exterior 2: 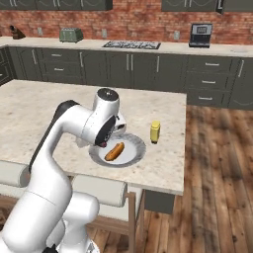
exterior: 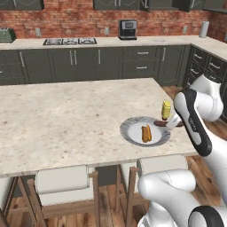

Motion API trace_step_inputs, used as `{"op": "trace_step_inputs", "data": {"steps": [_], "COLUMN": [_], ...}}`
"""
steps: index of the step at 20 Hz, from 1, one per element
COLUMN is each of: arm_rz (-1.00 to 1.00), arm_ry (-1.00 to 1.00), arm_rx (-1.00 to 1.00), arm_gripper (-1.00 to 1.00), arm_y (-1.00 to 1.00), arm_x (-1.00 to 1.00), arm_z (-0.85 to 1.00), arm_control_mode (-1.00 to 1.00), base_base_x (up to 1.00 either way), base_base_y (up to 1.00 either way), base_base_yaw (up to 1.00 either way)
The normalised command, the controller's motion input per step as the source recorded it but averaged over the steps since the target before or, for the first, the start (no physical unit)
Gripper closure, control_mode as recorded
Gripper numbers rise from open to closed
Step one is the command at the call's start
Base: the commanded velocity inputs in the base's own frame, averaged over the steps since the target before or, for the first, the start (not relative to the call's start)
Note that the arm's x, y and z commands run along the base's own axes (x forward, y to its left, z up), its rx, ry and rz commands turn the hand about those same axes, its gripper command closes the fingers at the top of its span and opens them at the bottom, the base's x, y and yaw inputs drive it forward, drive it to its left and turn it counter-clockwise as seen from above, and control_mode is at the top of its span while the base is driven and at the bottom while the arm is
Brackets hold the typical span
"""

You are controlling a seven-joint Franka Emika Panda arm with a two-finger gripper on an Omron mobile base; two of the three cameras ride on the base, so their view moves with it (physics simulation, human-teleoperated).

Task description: Move the hot dog bun to the plate on the dining table and place the condiment next to that plate. Then navigate to the fridge and take the sausage and place it on the plate as well.

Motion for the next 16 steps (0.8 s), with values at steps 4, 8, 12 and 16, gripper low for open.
{"op": "trace_step_inputs", "data": {"steps": [4,8,12,16], "arm_rz": [0.18,0.15,0.14,0.11], "arm_ry": [0.05,0.15,0.09,0.01], "arm_rx": [-0.02,-0.07,-0.04,0.0], "arm_gripper": [1.0,1.0,1.0,1.0], "arm_y": [-0.04,0.01,0.0,-0.02], "arm_x": [0.26,0.39,0.39,0.45], "arm_z": [-0.33,-0.29,-0.31,-0.28], "arm_control_mode": [-1.0,-1.0,-1.0,-1.0], "base_base_x": [0.0,0.0,0.0,0.0], "base_base_y": [0.0,0.0,0.0,0.0], "base_base_yaw": [0.0,0.0,0.0,0.0]}}
